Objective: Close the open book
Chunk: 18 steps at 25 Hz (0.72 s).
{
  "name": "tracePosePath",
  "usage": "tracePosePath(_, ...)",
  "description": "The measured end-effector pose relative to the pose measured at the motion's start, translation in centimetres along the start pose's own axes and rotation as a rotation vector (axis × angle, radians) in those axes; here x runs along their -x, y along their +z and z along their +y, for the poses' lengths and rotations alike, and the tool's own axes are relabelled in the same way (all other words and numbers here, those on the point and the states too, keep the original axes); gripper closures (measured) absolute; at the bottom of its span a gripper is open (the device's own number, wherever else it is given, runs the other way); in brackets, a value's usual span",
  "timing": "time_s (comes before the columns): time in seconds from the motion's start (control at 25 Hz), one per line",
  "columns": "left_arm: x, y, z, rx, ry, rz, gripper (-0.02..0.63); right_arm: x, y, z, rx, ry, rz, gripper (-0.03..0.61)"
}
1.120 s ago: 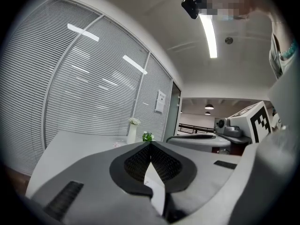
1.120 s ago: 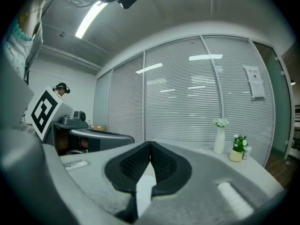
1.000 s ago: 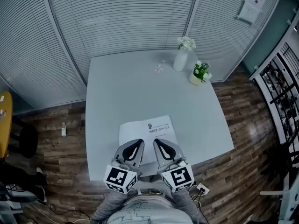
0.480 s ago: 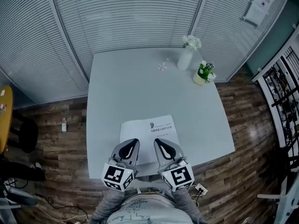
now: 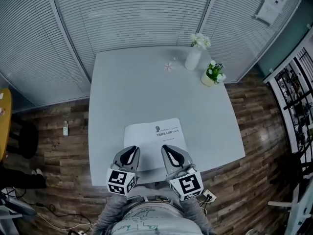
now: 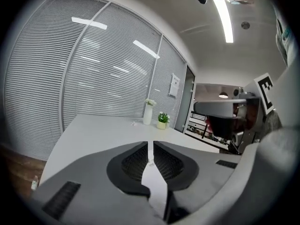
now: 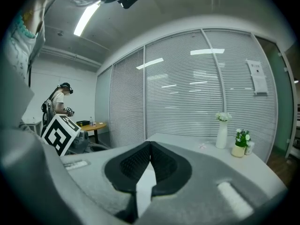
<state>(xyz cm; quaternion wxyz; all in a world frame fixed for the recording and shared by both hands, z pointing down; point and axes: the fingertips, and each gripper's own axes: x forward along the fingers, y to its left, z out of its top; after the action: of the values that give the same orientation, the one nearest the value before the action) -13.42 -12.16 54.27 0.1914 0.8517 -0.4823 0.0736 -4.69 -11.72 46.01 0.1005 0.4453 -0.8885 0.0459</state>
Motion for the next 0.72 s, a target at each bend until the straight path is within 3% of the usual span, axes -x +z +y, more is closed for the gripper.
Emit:
tracePosePath(0.4, -0.6, -6.5, 3.1, -0.016, 0.087, 0.120, 0.525, 0.9, -0.7, -1.0, -0.002, -0.025, 0.016, 0.577)
tracePosePath(0.72, -1.0, -11.4, 5.4, 0.029, 0.121, 0.245, 0.462, 1.2, -1.0, -1.3, -0.006, -0.036, 0.028, 0.577)
